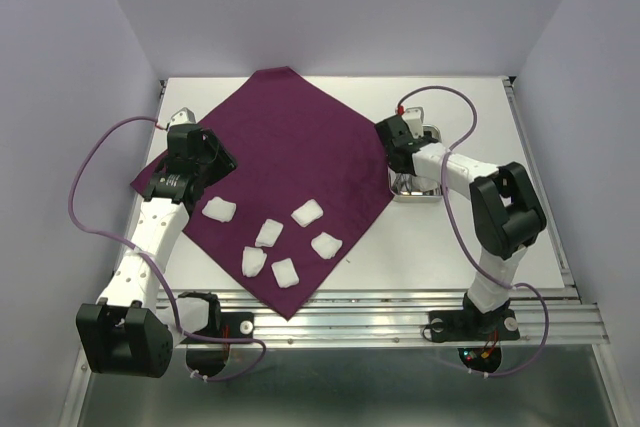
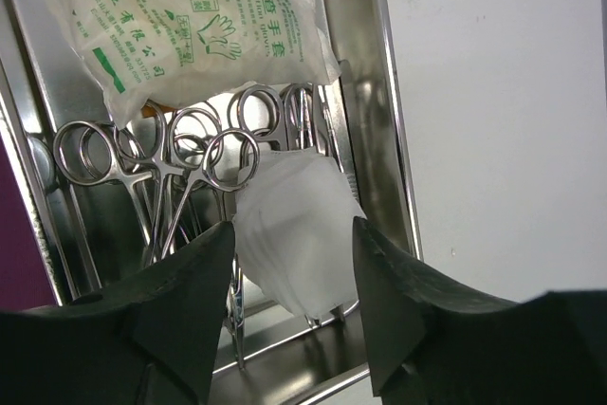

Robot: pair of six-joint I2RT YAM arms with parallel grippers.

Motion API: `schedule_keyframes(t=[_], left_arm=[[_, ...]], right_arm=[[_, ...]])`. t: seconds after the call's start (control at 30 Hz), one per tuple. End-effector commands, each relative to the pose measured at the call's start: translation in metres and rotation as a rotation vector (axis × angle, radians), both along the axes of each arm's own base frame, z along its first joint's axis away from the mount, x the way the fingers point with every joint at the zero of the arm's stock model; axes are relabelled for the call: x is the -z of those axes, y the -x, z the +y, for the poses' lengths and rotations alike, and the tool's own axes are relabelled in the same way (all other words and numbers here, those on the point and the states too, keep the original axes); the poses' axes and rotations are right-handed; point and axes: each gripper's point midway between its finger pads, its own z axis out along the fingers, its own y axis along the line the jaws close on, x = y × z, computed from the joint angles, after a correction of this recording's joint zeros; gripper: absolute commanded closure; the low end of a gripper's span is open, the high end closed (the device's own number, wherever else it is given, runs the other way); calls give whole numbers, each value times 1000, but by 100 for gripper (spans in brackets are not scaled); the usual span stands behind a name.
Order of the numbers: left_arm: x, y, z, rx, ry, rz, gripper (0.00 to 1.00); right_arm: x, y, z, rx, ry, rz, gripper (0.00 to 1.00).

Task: Prepare the surgical pack
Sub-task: Place the medical item in the container.

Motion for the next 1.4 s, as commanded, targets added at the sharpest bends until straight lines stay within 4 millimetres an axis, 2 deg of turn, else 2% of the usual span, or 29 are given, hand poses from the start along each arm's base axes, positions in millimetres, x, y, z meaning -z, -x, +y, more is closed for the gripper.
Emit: schedule_keyframes(t=[0.0,0.2,0.33,0.73,0.97,1.13,1.37], left_arm=[[-7,1,2,-6,-3,-34,46],[-6,1,2,-6,-1,-33,46],[-6,1,2,-6,-1,-33,46],[-7,1,2,-6,-3,-36,46],[-7,4,4,-8,-9,-35,46],[-6,3,2,-4,-4,-34,46],[-7,3,2,-4,-3,-37,46]], right_arm=[[-8,-9,2,8,-16,-28,40],[-2,-6,2,9,-14,-14,38],[3,-3,2,8,-21,-1,46],[36,6,-13,36,88,76,49],[27,7,-28,77,121,52,53],[19,8,-30,85,129,34,53],[24,9,-36,95,145,49,52]])
